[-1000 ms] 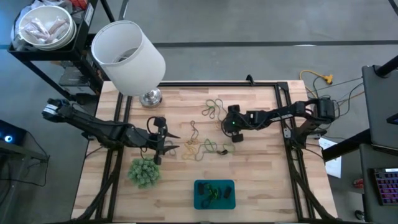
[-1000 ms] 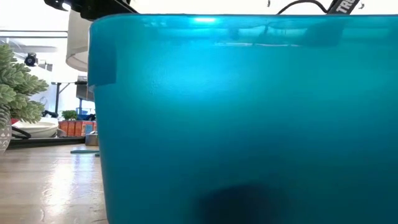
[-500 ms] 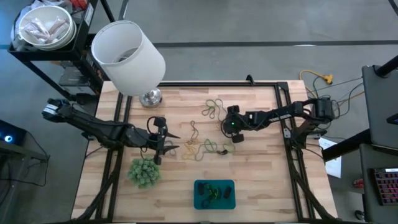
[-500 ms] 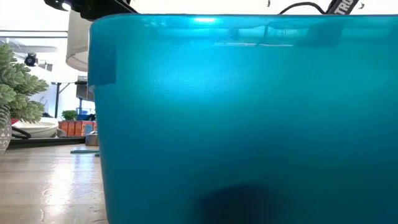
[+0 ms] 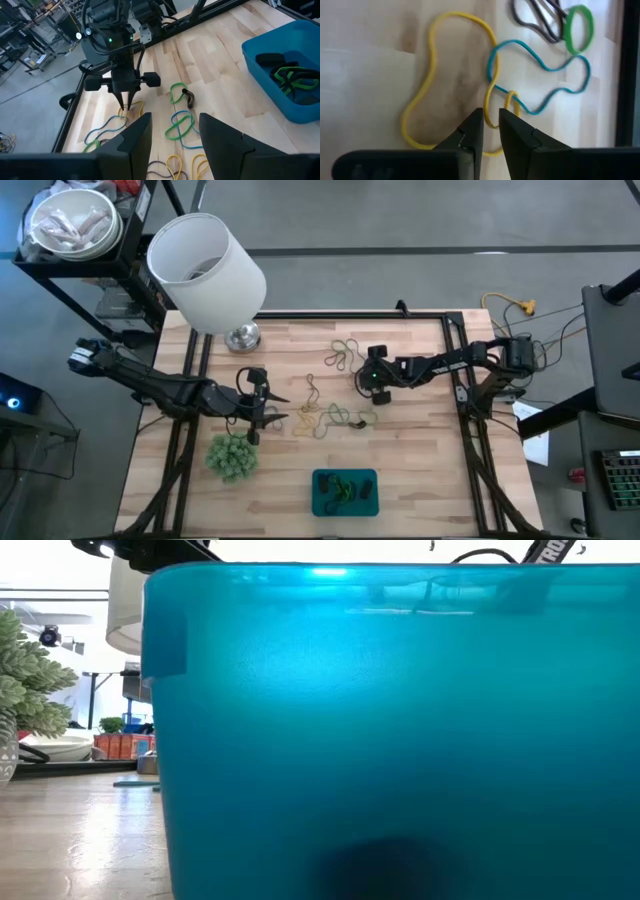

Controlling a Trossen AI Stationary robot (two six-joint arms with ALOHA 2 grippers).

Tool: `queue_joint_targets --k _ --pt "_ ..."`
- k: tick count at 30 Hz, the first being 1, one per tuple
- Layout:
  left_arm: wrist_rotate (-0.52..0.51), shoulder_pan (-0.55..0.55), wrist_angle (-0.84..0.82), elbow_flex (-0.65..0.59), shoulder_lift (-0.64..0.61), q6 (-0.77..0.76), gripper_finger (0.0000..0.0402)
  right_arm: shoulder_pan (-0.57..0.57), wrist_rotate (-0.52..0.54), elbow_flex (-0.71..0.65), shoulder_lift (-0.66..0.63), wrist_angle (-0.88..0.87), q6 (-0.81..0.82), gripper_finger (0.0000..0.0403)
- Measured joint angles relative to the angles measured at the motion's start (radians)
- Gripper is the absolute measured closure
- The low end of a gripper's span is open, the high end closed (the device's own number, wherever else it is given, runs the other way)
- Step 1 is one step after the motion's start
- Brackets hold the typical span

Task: Pick and place rubber bands into bin
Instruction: Put the yellow rubber band into the blue bin

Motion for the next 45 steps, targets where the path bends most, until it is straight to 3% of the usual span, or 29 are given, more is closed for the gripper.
queue_joint_targets --k 10,16,28,37,45 --pt "0.000 0.000 0.000 0.000 0.000 0.000 0.0253 0.001 0.042 0.000 0.000 0.026 0.008 0.0362" --pt "0.000 0.000 0.000 0.000 0.000 0.000 0.0253 0.001 0.062 0.000 0.000 0.048 0.015 0.0392" --pt "0.000 0.000 0.000 -0.001 0.000 0.000 0.0253 0.007 0.100 0.000 -0.038 0.051 0.057 0.0394" --pt "0.000 0.000 0.000 -0.002 0.000 -0.001 0.0253 0.065 0.150 0.000 -0.193 0.045 0.058 0.0395" --pt "0.000 0.000 0.000 -0.003 0.000 -0.001 0.0253 0.165 0.262 0.000 -0.407 0.043 0.037 0.0395"
